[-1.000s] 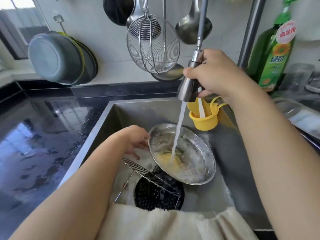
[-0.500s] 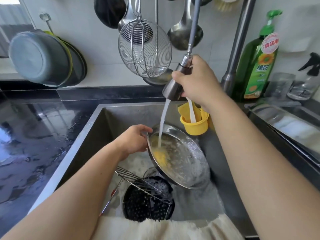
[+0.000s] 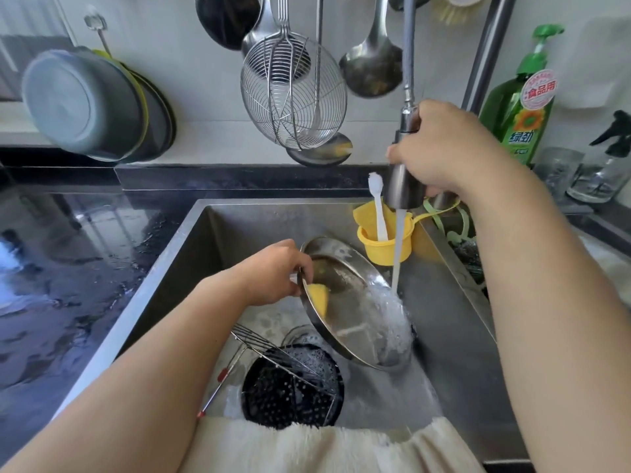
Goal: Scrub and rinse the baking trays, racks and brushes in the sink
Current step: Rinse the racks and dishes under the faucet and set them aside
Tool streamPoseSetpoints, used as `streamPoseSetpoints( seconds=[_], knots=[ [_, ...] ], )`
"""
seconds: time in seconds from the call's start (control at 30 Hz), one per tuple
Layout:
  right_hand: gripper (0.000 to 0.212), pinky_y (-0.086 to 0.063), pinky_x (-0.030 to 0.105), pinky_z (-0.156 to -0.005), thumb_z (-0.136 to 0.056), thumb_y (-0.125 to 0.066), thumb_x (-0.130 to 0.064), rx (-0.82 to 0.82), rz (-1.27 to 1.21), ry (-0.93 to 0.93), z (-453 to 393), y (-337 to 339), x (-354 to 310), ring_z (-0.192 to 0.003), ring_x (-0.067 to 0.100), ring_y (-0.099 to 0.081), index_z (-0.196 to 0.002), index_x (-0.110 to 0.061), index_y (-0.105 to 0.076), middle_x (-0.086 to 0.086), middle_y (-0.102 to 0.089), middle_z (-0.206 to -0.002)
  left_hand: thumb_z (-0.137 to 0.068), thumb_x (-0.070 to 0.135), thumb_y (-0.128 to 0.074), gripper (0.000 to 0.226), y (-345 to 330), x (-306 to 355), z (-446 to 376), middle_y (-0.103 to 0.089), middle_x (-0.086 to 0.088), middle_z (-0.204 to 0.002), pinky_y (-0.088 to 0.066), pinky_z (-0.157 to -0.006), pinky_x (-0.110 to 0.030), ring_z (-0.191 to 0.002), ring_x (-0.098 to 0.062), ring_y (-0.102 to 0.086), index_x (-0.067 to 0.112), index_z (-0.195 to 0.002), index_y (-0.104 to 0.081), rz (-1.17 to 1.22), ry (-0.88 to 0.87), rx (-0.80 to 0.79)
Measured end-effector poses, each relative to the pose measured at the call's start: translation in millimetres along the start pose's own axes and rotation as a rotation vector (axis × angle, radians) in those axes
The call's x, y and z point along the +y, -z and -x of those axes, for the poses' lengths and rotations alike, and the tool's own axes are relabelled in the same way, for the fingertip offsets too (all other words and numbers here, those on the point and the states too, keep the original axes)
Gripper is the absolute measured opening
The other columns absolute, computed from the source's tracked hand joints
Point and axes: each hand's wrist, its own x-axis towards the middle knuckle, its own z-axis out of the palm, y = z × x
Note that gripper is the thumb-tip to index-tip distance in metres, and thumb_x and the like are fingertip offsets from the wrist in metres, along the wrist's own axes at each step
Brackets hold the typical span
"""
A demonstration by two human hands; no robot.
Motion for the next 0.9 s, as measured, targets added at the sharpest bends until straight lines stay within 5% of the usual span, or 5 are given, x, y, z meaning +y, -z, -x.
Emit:
streamPoseSetpoints(
  seconds=[0.17, 0.4, 0.53, 0.73, 0.9],
  knots=[
    [0.025, -0.064, 0.047, -0.064, -0.089, -0.072, -0.021, -0.211, -0.361, -0.024, 5.3, -2.4, -13.2, -0.083, 0.034, -0.074, -0.108, -0.016, -0.056, 0.013, -0.067, -0.105, -0.086, 0.019, -0.083, 0.023, 0.6, -0.1, 1.1, -0.043, 0.011, -0.103, -0.037, -0.087, -0.02, -0.1, -0.012, -0.051, 0.034, -0.098, -0.07, -0.008, -0.014, -0.012],
    [0.022, -0.064, 0.047, -0.067, -0.087, -0.072, -0.025, -0.056, -0.668, 0.0, 1.0, -42.3, -24.1, -0.097, 0.026, -0.07, -0.1, -0.021, -0.054, 0.003, -0.065, -0.107, -0.081, 0.018, -0.088, 0.029, 1.9, 2.0, -0.4, -0.05, 0.006, -0.11, -0.042, -0.095, -0.022, -0.102, -0.011, -0.056, 0.033, -0.101, -0.073, 0.162, -0.091, 0.031],
    [0.024, -0.059, 0.049, -0.087, -0.091, -0.069, -0.029, 0.094, -0.513, 0.038, -3.0, -51.2, -19.4, -0.1, 0.023, -0.065, -0.104, -0.023, -0.05, -0.006, -0.061, -0.101, -0.081, 0.024, -0.088, 0.029, 3.9, 5.5, -1.3, -0.052, 0.005, -0.114, -0.039, -0.09, -0.008, -0.104, -0.011, -0.056, 0.033, -0.104, -0.073, 0.16, -0.129, 0.047],
    [0.025, -0.052, 0.044, -0.088, -0.096, -0.066, -0.029, 0.139, -0.235, 0.045, -3.9, -33.8, -3.7, -0.095, 0.024, -0.056, -0.11, -0.02, -0.048, -0.008, -0.053, -0.092, -0.074, 0.033, -0.092, 0.027, 1.2, -0.1, 1.8, -0.044, 0.001, -0.124, -0.032, -0.109, -0.027, -0.12, -0.015, -0.037, 0.042, -0.083, -0.069, 0.201, -0.06, 0.054],
    [0.024, -0.055, 0.045, -0.08, -0.094, -0.066, -0.028, 0.064, -0.091, 0.044, -1.5, -11.1, 2.5, -0.094, 0.029, -0.058, -0.11, -0.02, -0.051, 0.003, -0.057, -0.1, -0.087, 0.011, -0.081, 0.013, 19.5, 5.6, 3.1, -0.07, 0.002, -0.082, -0.05, -0.071, -0.022, -0.073, -0.008, -0.063, 0.014, -0.084, -0.069, 0.659, -0.033, -0.013]
  ],
)
